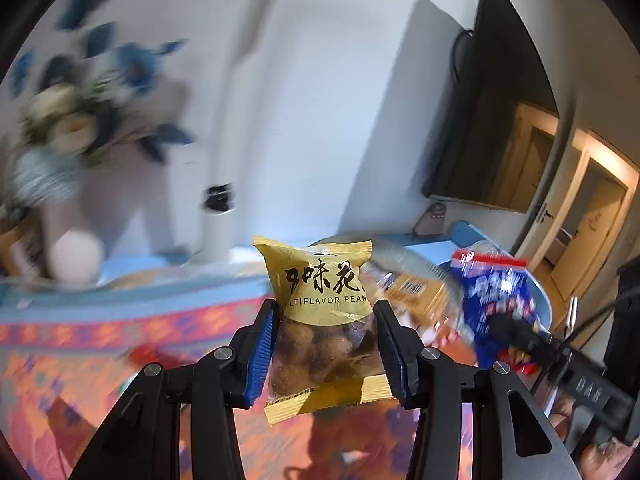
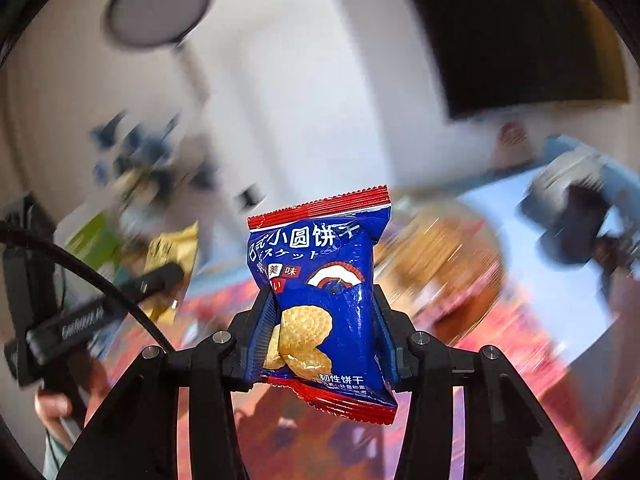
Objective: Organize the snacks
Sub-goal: 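Carry both bags over the amber bowl and open both grippers, then withdraw both open tools from the bowl over the table, then grasp the white-green pack with left gripper while right grasps the red caramel biscuit pack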
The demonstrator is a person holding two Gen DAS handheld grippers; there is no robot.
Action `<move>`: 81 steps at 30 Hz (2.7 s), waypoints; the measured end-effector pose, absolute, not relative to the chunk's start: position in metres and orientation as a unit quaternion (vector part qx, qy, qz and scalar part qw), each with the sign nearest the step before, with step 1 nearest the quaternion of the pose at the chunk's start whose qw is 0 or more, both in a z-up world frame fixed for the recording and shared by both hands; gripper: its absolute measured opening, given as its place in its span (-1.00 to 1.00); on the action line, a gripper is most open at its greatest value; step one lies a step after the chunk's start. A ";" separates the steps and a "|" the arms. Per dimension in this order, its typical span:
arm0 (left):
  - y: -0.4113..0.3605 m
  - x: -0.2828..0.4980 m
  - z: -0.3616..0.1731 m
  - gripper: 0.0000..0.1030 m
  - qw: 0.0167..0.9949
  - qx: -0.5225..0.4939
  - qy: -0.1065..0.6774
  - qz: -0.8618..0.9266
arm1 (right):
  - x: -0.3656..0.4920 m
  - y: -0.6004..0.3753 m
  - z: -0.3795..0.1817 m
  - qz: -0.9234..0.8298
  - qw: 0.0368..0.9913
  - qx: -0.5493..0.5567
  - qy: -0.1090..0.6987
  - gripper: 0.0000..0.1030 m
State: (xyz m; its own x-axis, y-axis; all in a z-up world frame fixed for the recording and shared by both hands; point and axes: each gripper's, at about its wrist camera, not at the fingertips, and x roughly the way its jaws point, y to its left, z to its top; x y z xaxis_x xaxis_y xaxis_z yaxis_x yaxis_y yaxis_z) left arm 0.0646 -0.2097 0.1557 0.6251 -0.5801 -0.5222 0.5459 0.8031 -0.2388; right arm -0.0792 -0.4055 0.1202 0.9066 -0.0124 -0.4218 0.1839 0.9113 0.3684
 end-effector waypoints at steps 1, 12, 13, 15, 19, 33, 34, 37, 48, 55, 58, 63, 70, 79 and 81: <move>-0.224 0.072 0.156 -0.10 0.898 -0.028 0.301 -0.320 | -0.073 -0.418 0.125 -0.065 0.954 0.209 0.205 -0.14; -0.303 0.125 0.157 0.36 0.884 -0.010 0.314 -0.348 | -0.010 -0.483 0.123 -0.079 0.936 0.256 0.227 0.04; -0.297 0.125 0.159 0.37 0.888 -0.014 0.311 -0.338 | -0.013 -0.483 0.122 -0.076 0.936 0.260 0.226 0.04; -0.283 0.119 0.163 0.37 0.893 -0.017 0.302 -0.334 | -0.024 -0.478 0.121 -0.074 0.938 0.257 0.223 0.04; -0.232 0.095 0.173 0.37 0.903 -0.021 0.293 -0.313 | -0.050 -0.453 0.128 -0.062 0.945 0.232 0.220 0.05; -0.035 -0.001 0.104 0.40 0.934 -0.058 0.315 -0.157 | -0.090 -0.268 0.075 0.094 0.953 0.129 0.257 0.50; -0.031 0.001 0.094 0.40 0.933 -0.056 0.324 -0.149 | -0.086 -0.261 0.063 0.098 0.952 0.124 0.263 0.50; -0.021 0.011 0.054 0.40 0.925 -0.057 0.354 -0.125 | -0.076 -0.249 0.032 0.089 0.949 0.101 0.283 0.50; -0.024 0.009 0.032 0.46 0.923 -0.052 0.365 -0.114 | -0.059 -0.235 0.010 0.041 0.934 0.050 0.353 0.54; -0.018 0.014 0.030 0.48 0.919 -0.066 0.376 -0.099 | -0.063 -0.240 0.013 0.018 0.938 0.059 0.341 0.70; -0.019 0.016 0.031 0.48 0.911 -0.077 0.390 -0.111 | -0.071 -0.246 0.018 0.024 0.945 0.073 0.318 0.70; -0.026 0.034 0.032 0.48 0.860 -0.172 0.450 -0.167 | -0.066 -0.243 0.016 0.026 0.941 0.071 0.331 0.70; -0.090 0.087 0.046 0.48 0.885 -0.072 0.442 -0.124 | -0.070 -0.246 0.018 0.026 0.943 0.082 0.320 0.70; -0.087 0.129 0.024 0.07 0.870 -0.076 0.470 -0.127 | -0.060 -0.261 0.025 0.104 0.907 0.168 0.372 0.71; -0.071 0.129 0.027 0.03 0.870 -0.080 0.473 -0.115 | -0.049 -0.257 0.033 0.114 0.903 0.161 0.382 0.70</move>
State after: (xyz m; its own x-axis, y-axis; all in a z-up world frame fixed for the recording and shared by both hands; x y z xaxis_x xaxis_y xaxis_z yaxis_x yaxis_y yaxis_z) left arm 0.1287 -0.0714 0.0269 0.5261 -0.2759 -0.8044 0.1245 0.9607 -0.2480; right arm -0.0495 -0.2573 0.0328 0.6815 0.3290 -0.6537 -0.0826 0.9221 0.3779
